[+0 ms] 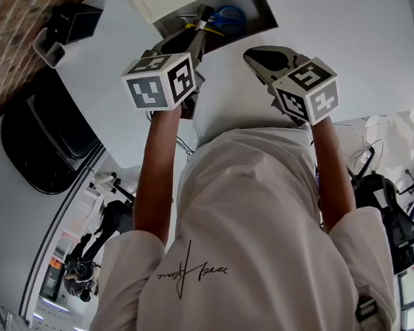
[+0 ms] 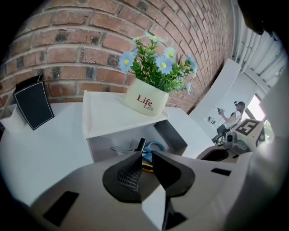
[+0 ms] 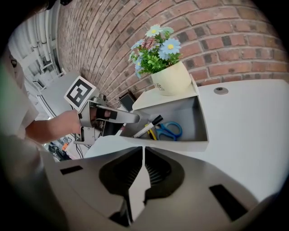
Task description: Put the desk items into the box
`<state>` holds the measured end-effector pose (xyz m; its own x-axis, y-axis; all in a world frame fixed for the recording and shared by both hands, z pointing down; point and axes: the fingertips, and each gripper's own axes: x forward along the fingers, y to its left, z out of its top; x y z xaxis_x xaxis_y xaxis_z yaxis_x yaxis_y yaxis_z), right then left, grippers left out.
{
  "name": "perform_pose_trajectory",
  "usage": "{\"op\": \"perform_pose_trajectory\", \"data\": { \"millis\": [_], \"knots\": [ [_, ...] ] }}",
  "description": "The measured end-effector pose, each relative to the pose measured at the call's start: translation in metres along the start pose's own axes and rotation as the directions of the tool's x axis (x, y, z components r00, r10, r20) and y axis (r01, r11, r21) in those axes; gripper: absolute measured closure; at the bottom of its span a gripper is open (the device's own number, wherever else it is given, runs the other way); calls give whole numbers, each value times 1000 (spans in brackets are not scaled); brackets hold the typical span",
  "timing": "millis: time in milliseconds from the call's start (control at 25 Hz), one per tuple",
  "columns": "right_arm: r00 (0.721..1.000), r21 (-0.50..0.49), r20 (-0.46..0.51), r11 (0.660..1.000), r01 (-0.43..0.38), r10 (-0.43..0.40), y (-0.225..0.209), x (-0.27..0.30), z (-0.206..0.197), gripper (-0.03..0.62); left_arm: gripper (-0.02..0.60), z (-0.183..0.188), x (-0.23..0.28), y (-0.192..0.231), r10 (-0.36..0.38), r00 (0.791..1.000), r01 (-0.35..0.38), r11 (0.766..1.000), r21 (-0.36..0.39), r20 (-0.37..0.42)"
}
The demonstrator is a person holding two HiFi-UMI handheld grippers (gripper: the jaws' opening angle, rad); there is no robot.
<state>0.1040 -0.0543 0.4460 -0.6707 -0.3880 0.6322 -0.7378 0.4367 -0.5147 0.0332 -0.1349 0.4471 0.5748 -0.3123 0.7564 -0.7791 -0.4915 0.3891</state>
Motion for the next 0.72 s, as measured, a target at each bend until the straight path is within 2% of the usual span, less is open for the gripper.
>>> {"op": "perform_pose_trajectory", "data": {
  "millis": [280,720],
  "knots": [
    [999,46,28,998,-38,37,9,-5,7,557,525,-3,-12,-11,-37,999,38,999,-8,30],
    [999,-29,30,999,-40,41,27,-18,9,557,537,-16,-33,-37,-68,996,68,998,2,53]
  ]
}}
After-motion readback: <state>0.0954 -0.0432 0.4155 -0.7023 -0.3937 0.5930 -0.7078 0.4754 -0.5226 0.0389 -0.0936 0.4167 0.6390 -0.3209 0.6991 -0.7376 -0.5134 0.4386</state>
